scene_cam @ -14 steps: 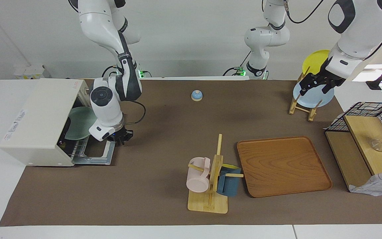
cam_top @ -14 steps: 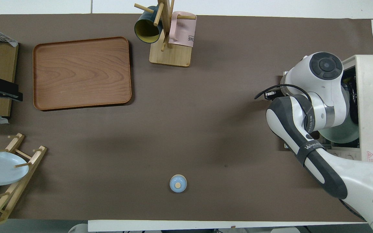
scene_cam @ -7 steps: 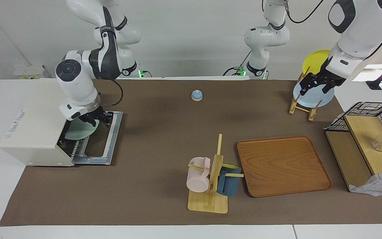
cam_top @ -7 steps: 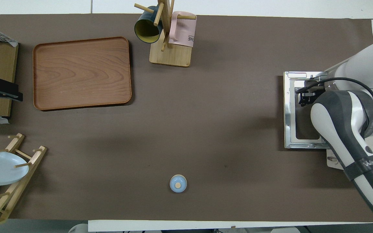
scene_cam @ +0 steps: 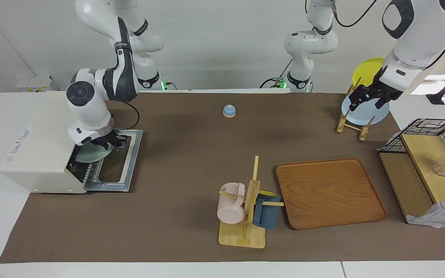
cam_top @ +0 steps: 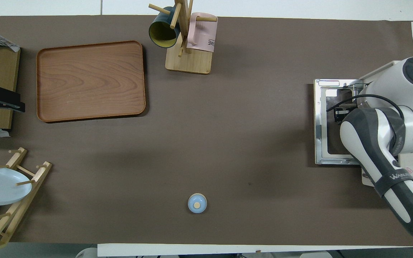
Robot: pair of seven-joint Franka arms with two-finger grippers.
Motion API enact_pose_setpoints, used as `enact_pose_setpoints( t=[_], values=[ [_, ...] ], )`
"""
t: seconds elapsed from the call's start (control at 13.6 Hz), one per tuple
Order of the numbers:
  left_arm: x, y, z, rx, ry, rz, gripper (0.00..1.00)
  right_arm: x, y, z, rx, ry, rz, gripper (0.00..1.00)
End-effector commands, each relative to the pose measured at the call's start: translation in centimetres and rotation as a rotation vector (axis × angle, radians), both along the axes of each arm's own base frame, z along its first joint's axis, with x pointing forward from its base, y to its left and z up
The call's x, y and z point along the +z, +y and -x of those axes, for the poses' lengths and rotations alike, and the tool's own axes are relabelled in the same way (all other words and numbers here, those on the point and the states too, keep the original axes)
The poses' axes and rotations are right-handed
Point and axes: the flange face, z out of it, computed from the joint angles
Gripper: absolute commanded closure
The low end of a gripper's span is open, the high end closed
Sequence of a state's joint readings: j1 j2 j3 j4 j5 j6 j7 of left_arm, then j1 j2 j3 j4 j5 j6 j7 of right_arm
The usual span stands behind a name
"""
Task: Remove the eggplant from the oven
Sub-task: 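Pull the green plate out of the oven toward the table center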
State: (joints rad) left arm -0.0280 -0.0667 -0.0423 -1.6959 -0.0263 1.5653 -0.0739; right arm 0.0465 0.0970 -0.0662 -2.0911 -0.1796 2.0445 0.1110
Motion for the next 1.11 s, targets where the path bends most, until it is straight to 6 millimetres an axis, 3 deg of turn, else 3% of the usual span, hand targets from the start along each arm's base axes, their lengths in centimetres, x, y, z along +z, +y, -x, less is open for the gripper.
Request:
enact_pose_setpoints(
  t=[0.0, 0.07, 0.15, 0.22, 0.44, 0.59, 0.81, 1.03],
  values=[
    [0.5, 0.2, 0.3, -0.006, -0.002, 0.014, 0.0, -0.4, -0.2, 0.5, 0.051, 0.003, 0.038, 0.65],
    [0.5, 0.2, 0.2, -0.008, -0.002, 0.014, 0.0, -0.4, -0.2, 0.6, 0.08, 0.016, 0.055, 0.75],
    [0.5, 0.2, 0.2, -0.008, -0.001, 0.014, 0.0, -0.4, 0.1, 0.7, 0.102, 0.024, 0.063, 0.92],
    [0.5, 0.2, 0.2, -0.006, -0.002, 0.014, 0.0, -0.4, 1.4, 0.7, 0.125, 0.029, 0.064, 1.0],
    [0.5, 0.2, 0.2, -0.006, -0.002, 0.014, 0.0, 1.1, 8.7, -0.8, 0.205, 0.053, 0.089, 1.0],
    [0.5, 0.2, 0.2, -0.006, -0.002, 0.014, 0.0, 1.8, 14.9, -2.1, 0.156, 0.076, 0.135, 1.0],
    [0.5, 0.2, 0.2, -0.006, -0.002, 0.014, 0.0, 1.7, 28.1, -3.0, 0.085, 0.069, 0.17, 1.0],
    [0.5, 0.2, 0.2, -0.006, -0.002, 0.014, 0.0, 0.2, 41.4, -2.3, 0.029, 0.054, 0.071, 1.0]
  ],
)
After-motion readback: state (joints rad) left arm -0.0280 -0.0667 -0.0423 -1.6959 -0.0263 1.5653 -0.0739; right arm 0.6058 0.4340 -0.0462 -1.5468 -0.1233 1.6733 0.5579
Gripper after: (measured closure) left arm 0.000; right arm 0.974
